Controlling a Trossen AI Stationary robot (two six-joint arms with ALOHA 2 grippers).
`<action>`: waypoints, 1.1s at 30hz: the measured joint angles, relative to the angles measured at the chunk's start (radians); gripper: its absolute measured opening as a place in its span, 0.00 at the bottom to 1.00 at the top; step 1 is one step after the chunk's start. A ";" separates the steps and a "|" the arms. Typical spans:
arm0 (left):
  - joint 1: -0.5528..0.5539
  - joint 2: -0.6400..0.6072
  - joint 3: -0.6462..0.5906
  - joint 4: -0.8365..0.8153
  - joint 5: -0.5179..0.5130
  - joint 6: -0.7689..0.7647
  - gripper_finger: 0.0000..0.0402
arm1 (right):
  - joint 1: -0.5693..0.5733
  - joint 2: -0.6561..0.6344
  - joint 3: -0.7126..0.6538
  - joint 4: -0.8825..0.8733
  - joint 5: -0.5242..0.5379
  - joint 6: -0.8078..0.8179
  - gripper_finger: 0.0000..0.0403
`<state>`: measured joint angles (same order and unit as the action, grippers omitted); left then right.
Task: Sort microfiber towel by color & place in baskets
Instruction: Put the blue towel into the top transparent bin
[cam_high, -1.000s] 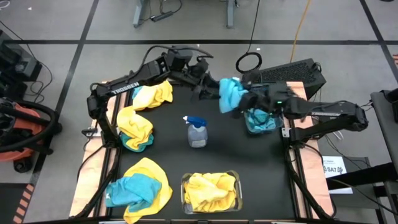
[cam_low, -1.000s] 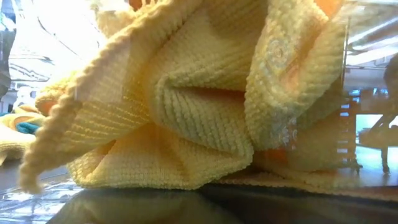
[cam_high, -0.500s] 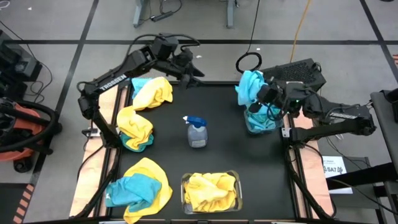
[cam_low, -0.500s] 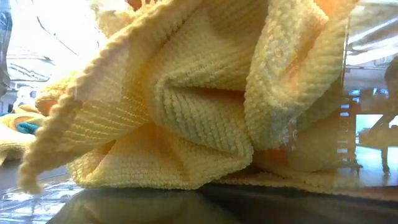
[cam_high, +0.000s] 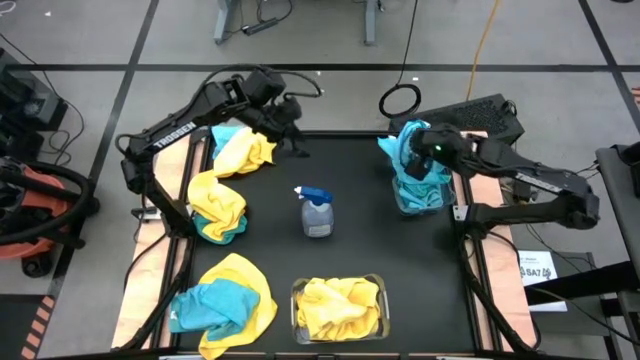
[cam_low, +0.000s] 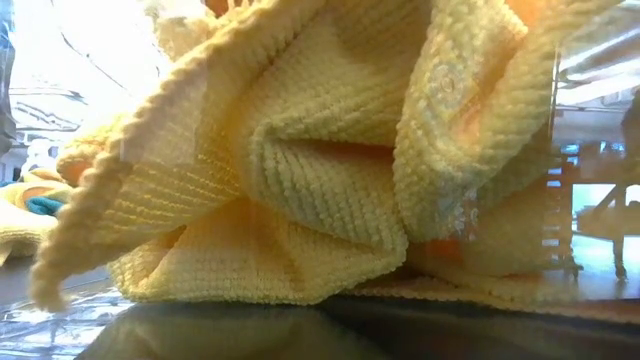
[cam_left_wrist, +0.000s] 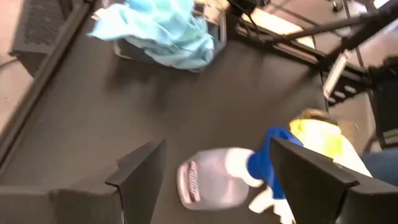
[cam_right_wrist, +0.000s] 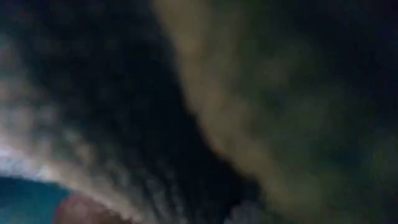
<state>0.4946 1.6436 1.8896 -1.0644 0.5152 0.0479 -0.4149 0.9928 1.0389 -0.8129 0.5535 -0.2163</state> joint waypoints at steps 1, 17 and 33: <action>-0.007 0.000 0.000 -0.007 0.001 0.006 0.72 | -0.027 0.021 0.000 -0.017 -0.021 0.010 0.01; -0.128 -0.014 0.000 -0.055 0.003 0.010 0.71 | -0.373 0.395 0.000 -0.126 -0.321 0.179 0.01; -0.205 -0.177 0.000 -0.103 -0.074 -0.053 0.71 | -0.442 0.635 -0.126 -0.004 -0.449 0.169 0.01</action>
<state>0.2900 1.4663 1.8896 -1.1671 0.4411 -0.0055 -0.8566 1.6278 0.9130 -0.8171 0.1040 -0.0471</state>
